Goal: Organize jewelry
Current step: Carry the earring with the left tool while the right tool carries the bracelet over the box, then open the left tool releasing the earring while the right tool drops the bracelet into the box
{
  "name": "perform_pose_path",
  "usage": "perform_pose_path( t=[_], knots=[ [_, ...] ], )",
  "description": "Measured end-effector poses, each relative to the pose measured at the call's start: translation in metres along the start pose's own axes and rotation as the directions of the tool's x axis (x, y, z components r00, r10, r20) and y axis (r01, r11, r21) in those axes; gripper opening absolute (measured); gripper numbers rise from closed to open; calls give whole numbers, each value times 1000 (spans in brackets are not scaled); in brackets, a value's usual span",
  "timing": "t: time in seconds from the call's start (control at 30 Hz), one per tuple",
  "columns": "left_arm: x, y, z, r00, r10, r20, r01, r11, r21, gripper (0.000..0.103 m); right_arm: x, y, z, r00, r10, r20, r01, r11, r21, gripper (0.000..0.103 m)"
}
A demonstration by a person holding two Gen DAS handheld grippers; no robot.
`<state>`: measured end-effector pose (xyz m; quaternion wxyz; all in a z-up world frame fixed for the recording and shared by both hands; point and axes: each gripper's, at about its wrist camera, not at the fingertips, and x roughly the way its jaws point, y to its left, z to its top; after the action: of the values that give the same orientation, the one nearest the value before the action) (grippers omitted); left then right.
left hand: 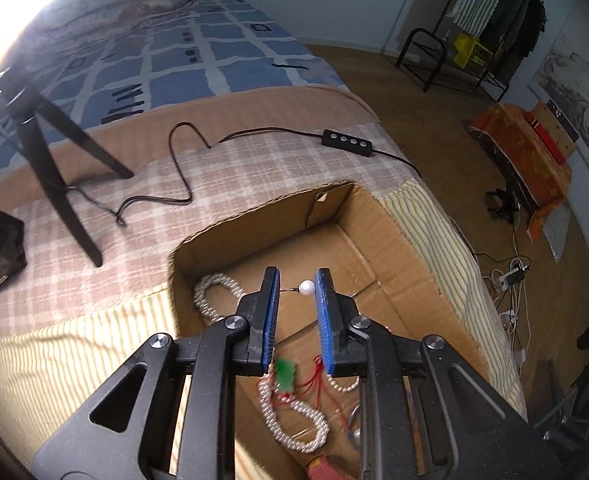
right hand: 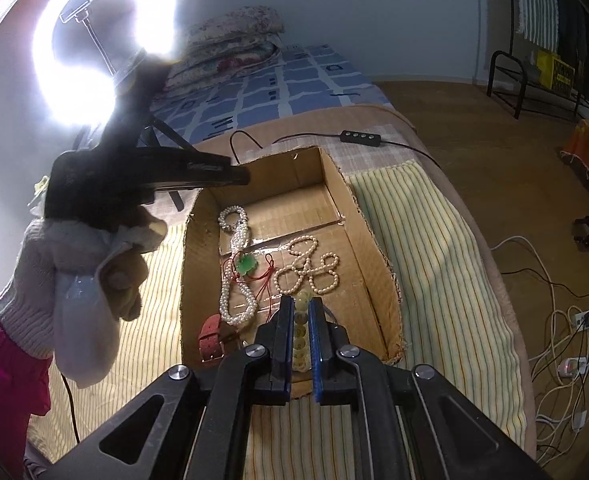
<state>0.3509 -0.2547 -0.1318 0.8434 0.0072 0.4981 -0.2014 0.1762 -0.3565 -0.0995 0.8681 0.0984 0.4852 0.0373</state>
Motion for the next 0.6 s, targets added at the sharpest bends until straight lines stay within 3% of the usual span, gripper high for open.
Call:
perform_pose_path(
  t=[0.5, 0.53, 0.57, 0.6],
  knots=[
    [9, -13, 11, 1000, 0, 8, 0, 1000, 7, 17, 3, 2, 1, 1000, 9, -1, -9, 1000, 7, 6],
    [8, -12, 12, 1000, 1, 7, -1, 1000, 6, 17, 2, 2, 1, 1000, 9, 1, -9, 1000, 7, 8],
    [8, -11, 12, 1000, 3, 4, -3, 1000, 3, 19, 2, 3, 1, 1000, 8, 1, -8, 1000, 6, 17],
    [7, -10, 12, 1000, 1, 3, -1, 1000, -2, 29, 2, 3, 1, 1000, 8, 2, -8, 1000, 5, 24]
  ],
)
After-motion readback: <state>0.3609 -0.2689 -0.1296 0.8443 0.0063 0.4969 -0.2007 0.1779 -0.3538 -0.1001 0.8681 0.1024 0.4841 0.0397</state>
